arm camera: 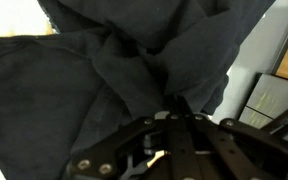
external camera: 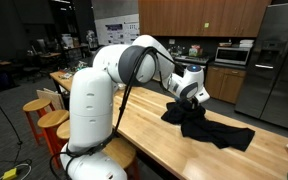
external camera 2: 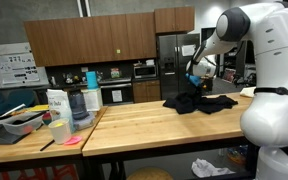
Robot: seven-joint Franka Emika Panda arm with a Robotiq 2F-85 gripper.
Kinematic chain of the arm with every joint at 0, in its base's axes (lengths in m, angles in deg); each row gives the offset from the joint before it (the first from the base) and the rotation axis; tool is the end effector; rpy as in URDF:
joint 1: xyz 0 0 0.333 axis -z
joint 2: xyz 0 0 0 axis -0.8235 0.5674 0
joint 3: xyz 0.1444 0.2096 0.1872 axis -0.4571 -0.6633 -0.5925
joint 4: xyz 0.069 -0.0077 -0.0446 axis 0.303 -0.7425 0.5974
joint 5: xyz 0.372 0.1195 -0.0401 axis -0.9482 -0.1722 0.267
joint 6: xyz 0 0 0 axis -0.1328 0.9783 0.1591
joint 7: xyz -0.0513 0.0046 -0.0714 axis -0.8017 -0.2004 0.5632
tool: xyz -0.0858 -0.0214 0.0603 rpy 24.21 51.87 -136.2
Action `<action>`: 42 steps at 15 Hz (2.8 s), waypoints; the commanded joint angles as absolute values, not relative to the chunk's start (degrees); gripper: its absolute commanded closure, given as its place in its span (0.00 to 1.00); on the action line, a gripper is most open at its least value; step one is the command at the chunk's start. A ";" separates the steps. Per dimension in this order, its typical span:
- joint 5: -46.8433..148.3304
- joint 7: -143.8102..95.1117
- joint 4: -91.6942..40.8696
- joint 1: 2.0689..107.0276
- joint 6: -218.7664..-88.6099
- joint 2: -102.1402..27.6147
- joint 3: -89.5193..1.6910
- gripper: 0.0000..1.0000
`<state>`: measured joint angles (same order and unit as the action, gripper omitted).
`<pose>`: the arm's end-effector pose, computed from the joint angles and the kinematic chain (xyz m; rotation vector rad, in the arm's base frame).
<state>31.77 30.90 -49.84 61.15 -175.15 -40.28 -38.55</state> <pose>0.6015 -0.1676 0.3788 -2.0248 1.9325 -0.5235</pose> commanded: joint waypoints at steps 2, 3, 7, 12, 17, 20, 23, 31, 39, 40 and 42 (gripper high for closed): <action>29.28 26.75 -47.24 64.12 -171.31 -40.35 -38.04 0.99; 29.43 26.62 -46.31 64.37 -170.71 -39.85 -37.90 0.99; 29.02 26.05 -46.27 64.71 -171.85 -38.01 -37.86 0.99; 29.58 26.43 -44.69 64.63 -170.43 -37.46 -37.60 0.99; 29.91 26.80 -44.23 64.17 -171.55 -38.02 -37.60 0.99; 31.30 27.51 -44.52 62.98 -173.59 -38.56 -37.45 0.99; 35.50 30.22 -45.90 60.13 -176.44 -38.78 -36.53 0.99; 51.69 42.52 -52.14 50.92 -185.14 -39.96 -31.78 0.99; 59.52 46.42 -54.80 45.75 -192.39 -42.33 -28.72 0.99; 59.05 45.97 -55.31 45.77 -194.01 -42.86 -29.01 0.99; 59.23 45.79 -56.07 45.38 -195.95 -43.60 -28.85 0.99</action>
<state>58.14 44.79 -52.99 46.37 -192.38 -40.35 -29.56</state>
